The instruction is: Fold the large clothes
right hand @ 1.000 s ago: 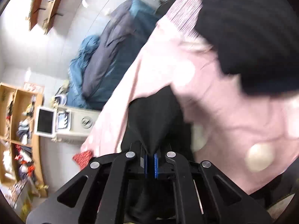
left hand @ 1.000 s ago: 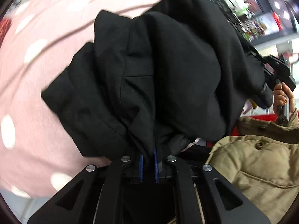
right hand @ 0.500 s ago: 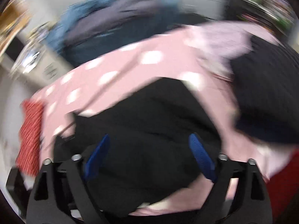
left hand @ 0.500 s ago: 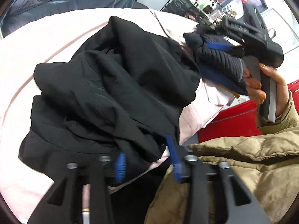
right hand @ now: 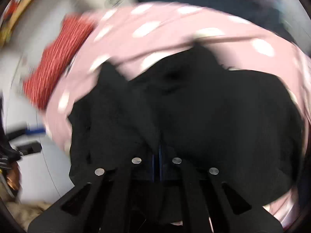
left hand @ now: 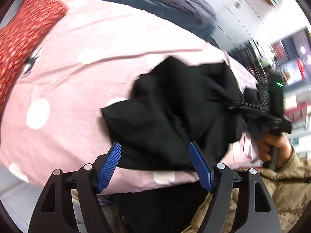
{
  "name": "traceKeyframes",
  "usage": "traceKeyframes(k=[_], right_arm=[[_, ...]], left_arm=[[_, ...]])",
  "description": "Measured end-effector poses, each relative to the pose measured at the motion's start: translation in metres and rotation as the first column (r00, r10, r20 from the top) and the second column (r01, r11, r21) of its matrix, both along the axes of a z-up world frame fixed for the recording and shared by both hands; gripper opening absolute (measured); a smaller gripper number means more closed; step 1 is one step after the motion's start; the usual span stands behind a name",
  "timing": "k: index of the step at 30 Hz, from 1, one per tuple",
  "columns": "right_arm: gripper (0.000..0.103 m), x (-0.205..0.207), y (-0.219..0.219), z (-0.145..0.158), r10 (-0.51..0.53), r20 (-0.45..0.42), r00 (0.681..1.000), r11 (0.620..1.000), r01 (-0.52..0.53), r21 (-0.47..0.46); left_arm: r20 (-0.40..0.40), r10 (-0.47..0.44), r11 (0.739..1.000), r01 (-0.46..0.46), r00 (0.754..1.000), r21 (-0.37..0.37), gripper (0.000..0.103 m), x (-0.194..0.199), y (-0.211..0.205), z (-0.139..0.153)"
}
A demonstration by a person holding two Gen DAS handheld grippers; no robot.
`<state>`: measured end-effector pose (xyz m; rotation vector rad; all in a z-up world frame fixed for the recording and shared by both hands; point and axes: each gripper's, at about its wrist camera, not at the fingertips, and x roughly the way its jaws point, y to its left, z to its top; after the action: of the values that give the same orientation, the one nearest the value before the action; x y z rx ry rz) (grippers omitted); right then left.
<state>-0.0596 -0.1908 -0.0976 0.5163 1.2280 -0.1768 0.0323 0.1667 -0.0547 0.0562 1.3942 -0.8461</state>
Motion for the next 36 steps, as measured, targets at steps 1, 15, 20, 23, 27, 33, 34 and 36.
traceKeyframes(k=[1,15,20,23,27,33,34,36], right_arm=[[0.002,-0.015,-0.025,0.011,-0.084,0.027,0.996,0.996,0.085,-0.014],[0.038,-0.162,-0.158,0.073,-0.515,0.114,0.85,0.857,0.514,0.04],[0.09,-0.135,-0.114,0.043,-0.456,0.12,0.882,0.888,0.441,0.131],[0.09,-0.117,-0.094,0.036,-0.409,0.075,0.909,0.908,0.398,0.131],[0.09,-0.093,-0.071,0.036,-0.363,0.095,0.927,0.923,0.344,0.173],[0.09,-0.055,-0.027,0.047,-0.236,0.114,0.965,0.962,0.215,0.171],[0.09,-0.052,-0.021,0.047,-0.222,0.111,0.969,0.964,0.201,0.174],[0.09,-0.049,-0.012,0.051,-0.202,0.11,0.973,0.969,0.183,0.164]], left_arm=[[-0.005,0.007,1.0,-0.007,1.0,-0.004,0.07,0.003,0.001,-0.001],[0.106,-0.144,0.989,0.147,0.984,-0.019,0.077,-0.019,-0.108,-0.011],[0.178,-0.043,0.995,0.027,0.983,0.091,0.083,0.018,-0.083,-0.02],[0.147,-0.01,0.995,-0.004,0.989,0.096,0.088,0.031,-0.065,-0.03],[0.037,-0.018,0.995,0.014,0.999,0.095,0.089,0.04,-0.064,-0.062],[-0.051,-0.215,0.969,0.22,0.975,0.115,0.006,0.006,-0.122,-0.102],[-0.019,-0.259,0.963,0.26,0.966,0.074,0.005,-0.008,-0.133,-0.088],[0.018,-0.366,0.93,0.366,0.931,-0.034,0.001,-0.038,-0.155,-0.052]])
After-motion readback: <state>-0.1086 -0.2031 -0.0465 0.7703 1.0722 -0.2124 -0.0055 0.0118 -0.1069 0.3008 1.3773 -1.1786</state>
